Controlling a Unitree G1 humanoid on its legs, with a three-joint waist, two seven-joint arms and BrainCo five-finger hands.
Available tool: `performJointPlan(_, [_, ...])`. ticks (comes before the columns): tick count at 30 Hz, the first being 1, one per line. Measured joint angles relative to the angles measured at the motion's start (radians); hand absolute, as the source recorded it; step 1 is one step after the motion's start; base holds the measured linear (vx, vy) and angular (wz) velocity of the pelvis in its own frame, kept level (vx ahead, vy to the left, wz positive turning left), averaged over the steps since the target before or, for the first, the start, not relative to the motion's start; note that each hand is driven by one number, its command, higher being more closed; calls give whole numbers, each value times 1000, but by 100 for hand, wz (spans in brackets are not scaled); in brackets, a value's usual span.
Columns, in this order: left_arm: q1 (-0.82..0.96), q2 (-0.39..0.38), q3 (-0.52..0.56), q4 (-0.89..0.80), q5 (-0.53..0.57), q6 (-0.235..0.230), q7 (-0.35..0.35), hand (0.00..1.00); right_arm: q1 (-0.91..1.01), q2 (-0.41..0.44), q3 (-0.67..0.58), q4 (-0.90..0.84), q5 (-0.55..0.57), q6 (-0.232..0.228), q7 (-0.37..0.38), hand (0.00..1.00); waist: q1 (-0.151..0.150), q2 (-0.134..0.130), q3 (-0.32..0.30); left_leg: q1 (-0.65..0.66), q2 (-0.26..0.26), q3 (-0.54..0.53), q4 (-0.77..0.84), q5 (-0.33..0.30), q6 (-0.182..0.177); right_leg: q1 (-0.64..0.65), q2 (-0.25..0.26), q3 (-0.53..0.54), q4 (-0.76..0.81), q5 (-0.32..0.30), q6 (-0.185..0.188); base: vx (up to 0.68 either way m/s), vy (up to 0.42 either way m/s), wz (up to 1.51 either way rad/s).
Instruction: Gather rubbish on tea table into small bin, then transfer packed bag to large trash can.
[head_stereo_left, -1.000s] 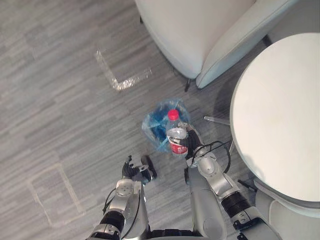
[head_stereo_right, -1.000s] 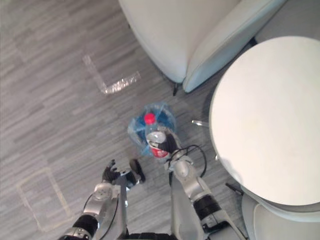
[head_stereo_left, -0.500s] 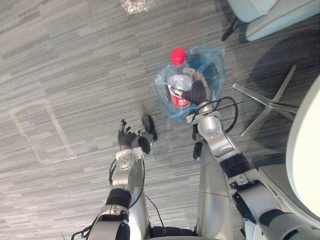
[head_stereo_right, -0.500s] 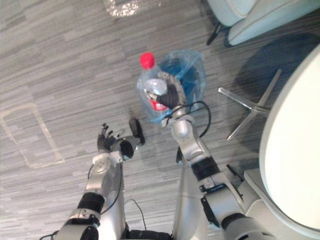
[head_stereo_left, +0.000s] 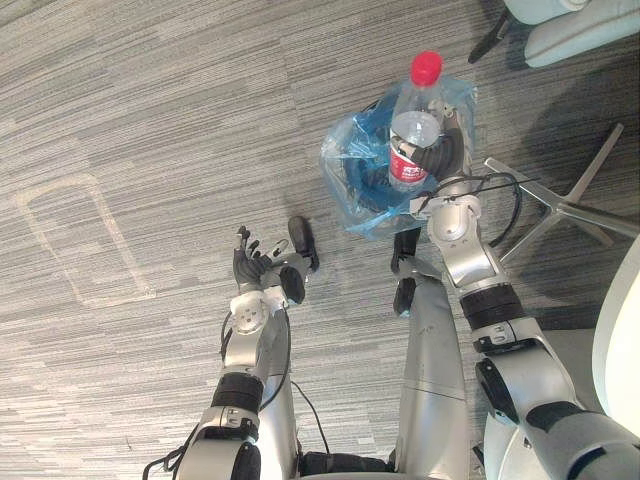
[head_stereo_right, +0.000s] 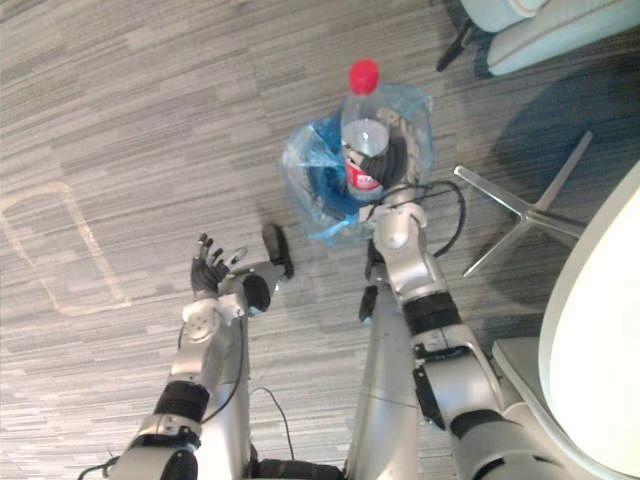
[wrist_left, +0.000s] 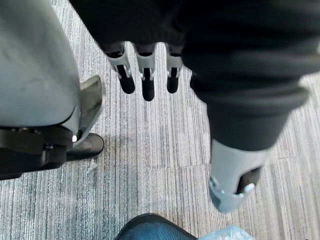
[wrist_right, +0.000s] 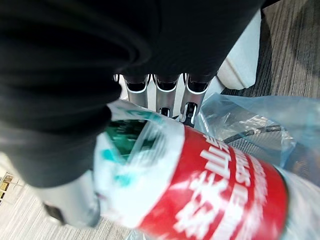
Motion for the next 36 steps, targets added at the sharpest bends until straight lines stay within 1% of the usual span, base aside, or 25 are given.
performJointPlan(4, [-22, 2, 0, 31, -8, -1, 0, 0, 1, 0, -10, 1, 6, -1, 11, 0, -5, -1, -1, 0, 0, 0, 1, 0, 0, 0, 0, 0, 1, 0, 0, -27, -4, 0])
performJointPlan(9, [-24, 10, 0, 42, -8, -1, -1, 0, 24, 26, -4, 0, 4, -1, 29, 0, -19, -1, -4, 5, 2, -1, 2, 0, 0, 6, 1, -1, -5, 0, -1, -20, -4, -1])
performJointPlan(13, [-28, 9, -3, 64, -8, 0, -1, 0, 83, 28, 22, -13, -8, -1, 45, 0, -21, -2, -5, 26, 6, -4, -1, -1, 1, 34, 4, -6, -17, 1, -3, -15, -2, -2])
performJointPlan(17, [-27, 6, -14, 80, -7, 3, -2, 0, 113, 29, 40, -17, -84, -1, 56, 0, -23, -2, -6, 50, 6, -4, -18, 0, 0, 60, 7, -10, -39, 5, -8, -7, -2, -1])
performJointPlan(18, [-25, 6, -26, 80, -6, 4, -1, 0, 134, 29, 53, -24, -133, -1, 58, 0, -23, -2, -6, 60, 9, -4, -25, 0, 0, 73, 11, -12, -50, 7, -11, -18, -8, -5])
performJointPlan(19, [-24, 7, -29, 80, -6, 4, -1, 0, 135, 29, 56, -29, -139, -1, 58, 0, -23, -2, -6, 63, 9, -4, -27, 0, 0, 76, 12, -13, -53, 7, -12, -16, -9, -5])
performJointPlan(21, [-24, 7, -33, 85, 4, 5, -1, 0, 167, 36, 76, -52, -203, -1, 61, 0, -23, -4, -8, 82, 14, -2, -35, 1, -2, 95, 16, -16, -65, 11, -14, 2, -7, -5])
performJointPlan(22, [-24, 7, -36, 89, 5, 6, -1, 0, 167, 38, 84, -52, -207, -1, 63, 0, -23, -4, -8, 88, 16, 1, -37, 1, -2, 101, 17, -16, -66, 11, -14, 15, -6, -9])
performJointPlan(23, [-13, 5, -44, 103, 9, 8, -1, 0, 194, 49, 97, -50, -240, 0, 68, 0, -25, -10, -30, 99, 15, 9, -47, 1, -2, 106, 18, -15, -75, 12, -13, 9, -5, -10])
performJointPlan(24, [7, 3, -47, 119, 13, 8, -2, 0, 218, 64, 110, -47, -254, 0, 70, 0, -24, -18, -78, 85, 16, 18, -54, 1, -1, 87, 19, -9, -84, 13, -12, 21, -4, -13])
performJointPlan(25, [22, -1, -46, 124, 13, 10, -2, 0, 231, 65, 127, -47, -282, -1, 73, 0, -24, -20, -97, 94, 18, 21, -57, 0, -1, 96, 22, -4, -90, 13, -12, 21, 1, -14])
performJointPlan(26, [26, -1, -47, 128, 13, 10, -2, 0, 236, 65, 137, -47, -291, -1, 76, 0, -25, -20, -102, 102, 20, 22, -57, -1, 1, 105, 24, -3, -93, 14, -11, 37, 12, -12])
performJointPlan(27, [25, -1, -50, 139, 14, 10, -3, 0, 245, 66, 154, -46, -327, -2, 82, 0, -25, -20, -111, 111, 24, 22, -57, -1, 1, 119, 27, -4, -101, 15, -11, 27, 15, -7])
performJointPlan(31, [25, 0, -56, 158, 14, 10, -14, 0, 249, 66, 193, -3, -391, -2, 98, 0, -25, -41, -132, 120, 26, 22, -59, -1, 1, 129, 28, -6, -104, 16, -12, 4, 3, -1])
performJointPlan(34, [26, 1, -70, 183, 14, 11, -16, 0, 250, 65, 224, 37, -446, -2, 97, 0, -25, -41, -133, 133, 26, 21, -59, -1, 1, 146, 28, -8, -112, 19, -11, -11, 5, 0])
performJointPlan(36, [26, -1, -71, 188, 14, 10, -16, 0, 255, 66, 253, 80, -519, 0, 98, 0, -25, -42, -135, 143, 26, 20, -65, -1, 1, 161, 28, -11, -127, 26, -12, -45, 18, 0])
